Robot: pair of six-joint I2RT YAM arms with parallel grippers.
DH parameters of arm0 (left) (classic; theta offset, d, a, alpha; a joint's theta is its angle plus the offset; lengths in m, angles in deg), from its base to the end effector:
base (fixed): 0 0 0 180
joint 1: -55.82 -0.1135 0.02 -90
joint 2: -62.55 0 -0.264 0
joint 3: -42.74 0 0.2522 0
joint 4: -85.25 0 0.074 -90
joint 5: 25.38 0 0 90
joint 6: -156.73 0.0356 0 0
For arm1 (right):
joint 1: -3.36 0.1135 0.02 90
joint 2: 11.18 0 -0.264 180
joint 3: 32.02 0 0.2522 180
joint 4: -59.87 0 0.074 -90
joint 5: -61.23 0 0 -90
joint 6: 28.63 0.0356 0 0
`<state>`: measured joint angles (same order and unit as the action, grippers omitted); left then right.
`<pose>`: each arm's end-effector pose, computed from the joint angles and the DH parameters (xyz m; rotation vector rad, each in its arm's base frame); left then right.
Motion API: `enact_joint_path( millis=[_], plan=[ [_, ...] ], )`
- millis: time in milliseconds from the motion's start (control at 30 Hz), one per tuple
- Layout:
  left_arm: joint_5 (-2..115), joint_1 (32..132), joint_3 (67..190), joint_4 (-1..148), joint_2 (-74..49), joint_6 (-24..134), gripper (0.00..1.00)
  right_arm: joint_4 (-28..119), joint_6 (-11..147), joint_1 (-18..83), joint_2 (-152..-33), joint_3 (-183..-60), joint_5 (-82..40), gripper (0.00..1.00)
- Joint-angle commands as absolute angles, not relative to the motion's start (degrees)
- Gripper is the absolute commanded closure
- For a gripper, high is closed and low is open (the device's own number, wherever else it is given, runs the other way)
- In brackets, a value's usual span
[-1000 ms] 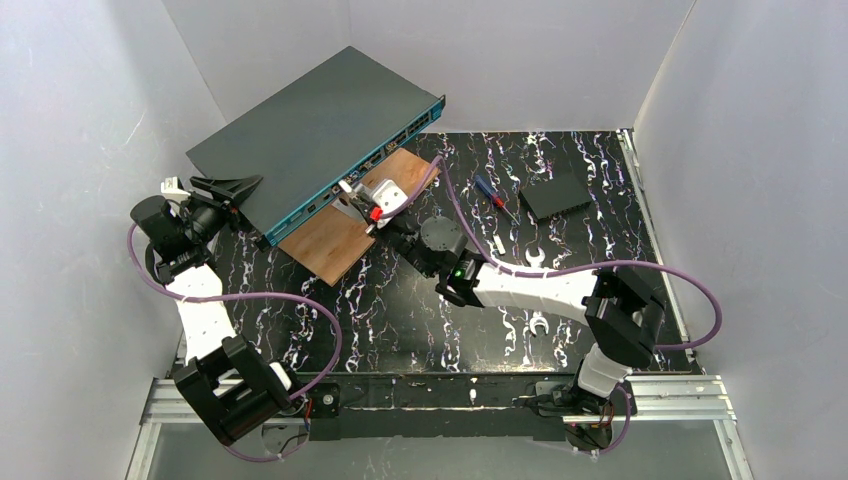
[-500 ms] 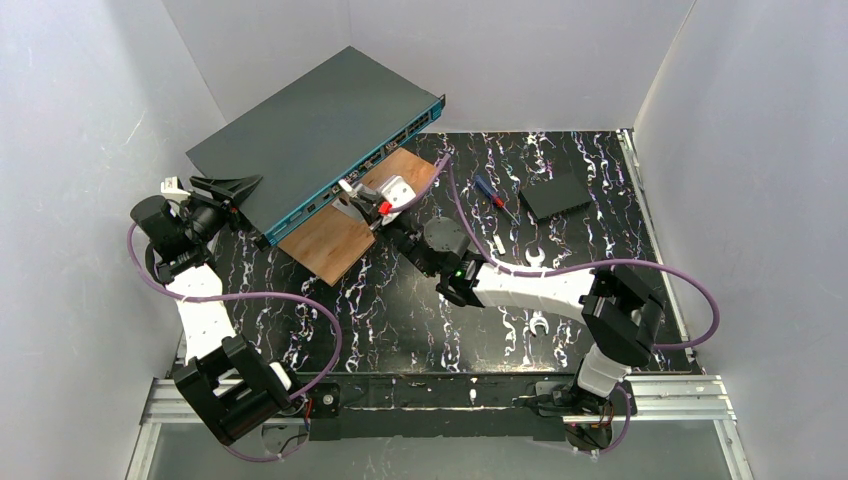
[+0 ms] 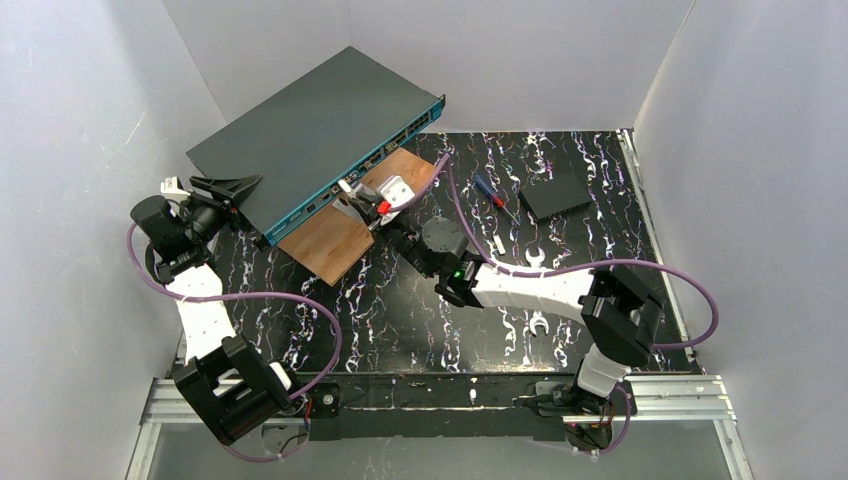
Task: Insert the plug into the switch port
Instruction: Insert the connector into the switch port.
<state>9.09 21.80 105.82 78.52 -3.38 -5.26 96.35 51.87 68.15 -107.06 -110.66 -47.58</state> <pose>0.2295 0.1195 0.3263 -0.8974 1.6180 -1.3063 0.1763 0.3476 0.3369 -0.5204 1.1680 0.6309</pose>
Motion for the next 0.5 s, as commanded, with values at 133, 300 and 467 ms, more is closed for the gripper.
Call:
enact_joint_path(
  millis=[133,300,467],
  plan=[
    [7.8,24.2,103.6,73.3,-4.0,1.8,1.0,96.8,44.0,67.2,-109.6,-117.3,-42.2,0.99],
    [7.8,24.2,103.6,73.3,-3.9,1.8,1.0,95.0,44.2,67.2,-109.2,-118.2,-40.3,0.99],
    [7.8,24.2,103.6,73.3,-3.9,1.9,1.0,96.1,53.9,66.9,-108.5,-119.0,-48.7,0.99]
  ],
)
